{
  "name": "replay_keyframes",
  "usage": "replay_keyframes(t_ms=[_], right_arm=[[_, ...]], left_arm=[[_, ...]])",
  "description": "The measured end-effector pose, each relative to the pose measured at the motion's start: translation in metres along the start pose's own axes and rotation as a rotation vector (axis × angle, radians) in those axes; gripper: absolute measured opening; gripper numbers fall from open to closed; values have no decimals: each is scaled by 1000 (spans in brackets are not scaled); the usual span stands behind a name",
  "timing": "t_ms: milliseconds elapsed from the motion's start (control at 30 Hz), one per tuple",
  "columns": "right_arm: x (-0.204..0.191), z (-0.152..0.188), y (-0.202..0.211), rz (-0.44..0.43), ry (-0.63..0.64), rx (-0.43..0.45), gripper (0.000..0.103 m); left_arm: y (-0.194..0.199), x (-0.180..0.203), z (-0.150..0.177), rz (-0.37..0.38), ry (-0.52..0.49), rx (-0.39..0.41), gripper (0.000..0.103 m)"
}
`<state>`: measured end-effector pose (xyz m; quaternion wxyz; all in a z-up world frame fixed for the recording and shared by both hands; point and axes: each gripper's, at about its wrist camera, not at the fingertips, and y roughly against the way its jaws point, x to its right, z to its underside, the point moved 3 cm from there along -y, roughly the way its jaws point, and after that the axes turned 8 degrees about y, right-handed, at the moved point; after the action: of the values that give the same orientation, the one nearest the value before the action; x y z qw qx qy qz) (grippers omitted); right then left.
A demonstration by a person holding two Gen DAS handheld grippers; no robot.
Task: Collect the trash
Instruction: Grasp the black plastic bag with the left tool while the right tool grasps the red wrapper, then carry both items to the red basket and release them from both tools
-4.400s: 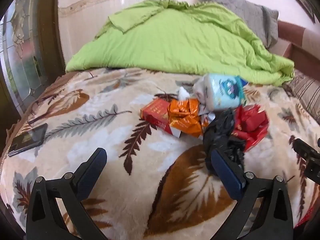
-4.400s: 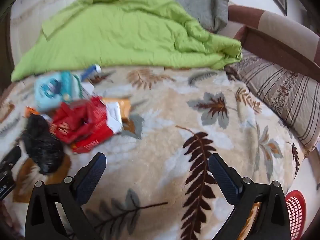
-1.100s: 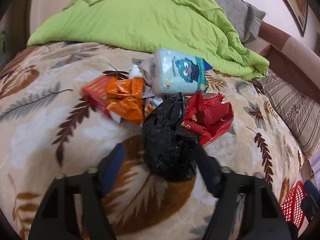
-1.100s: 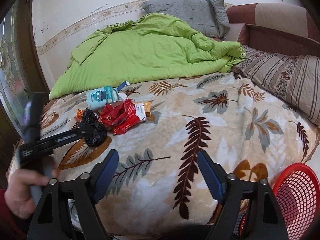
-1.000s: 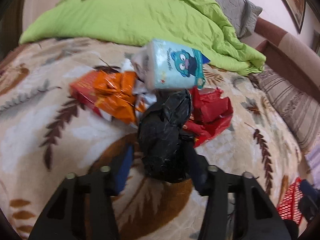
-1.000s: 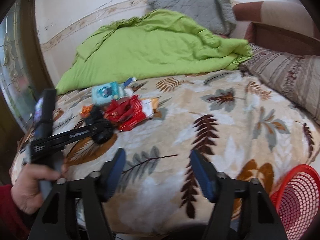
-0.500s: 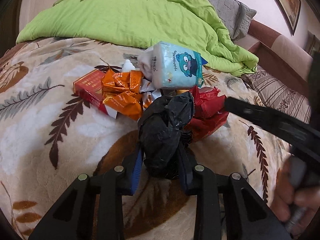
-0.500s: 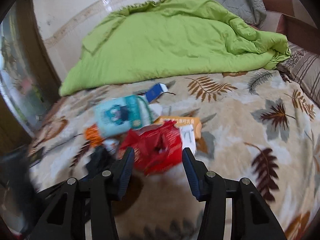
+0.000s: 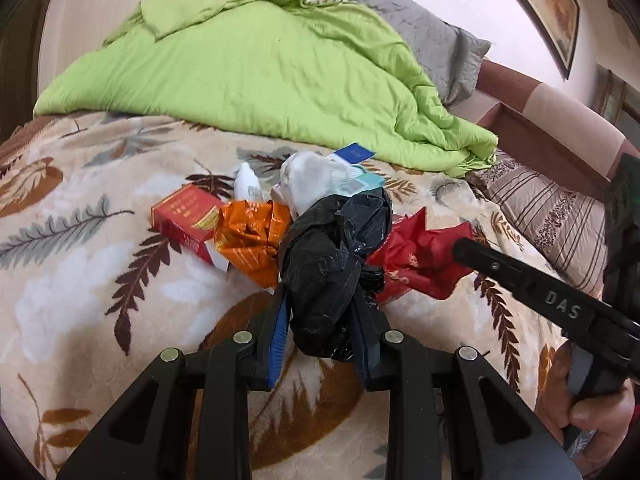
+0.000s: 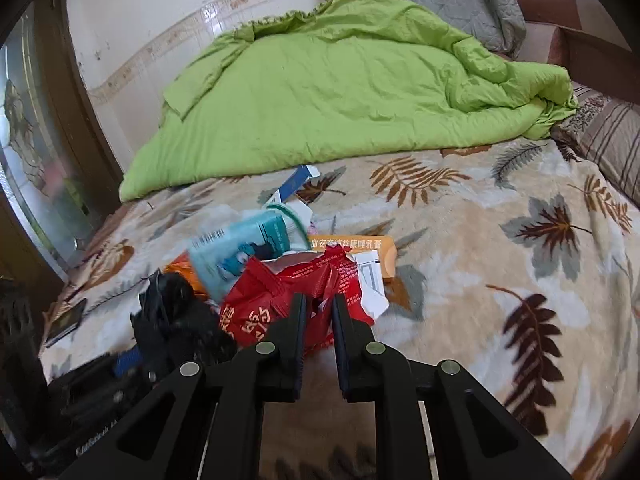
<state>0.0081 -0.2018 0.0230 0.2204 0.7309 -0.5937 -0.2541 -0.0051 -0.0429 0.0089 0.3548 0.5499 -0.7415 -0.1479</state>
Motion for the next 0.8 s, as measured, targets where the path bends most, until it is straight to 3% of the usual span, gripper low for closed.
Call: replay_keyframes(t_ms=[167, 533, 800], right_arm=[[-2, 2, 22, 9, 16, 49, 14], [-1, 19, 41, 5, -21, 49, 14], [9, 30, 68, 9, -54, 67, 14]], left_arm=[[5, 3, 2, -14, -15, 12, 27], [17, 5, 9, -32, -32, 29, 27], [27, 28, 20, 14, -92, 14, 27]])
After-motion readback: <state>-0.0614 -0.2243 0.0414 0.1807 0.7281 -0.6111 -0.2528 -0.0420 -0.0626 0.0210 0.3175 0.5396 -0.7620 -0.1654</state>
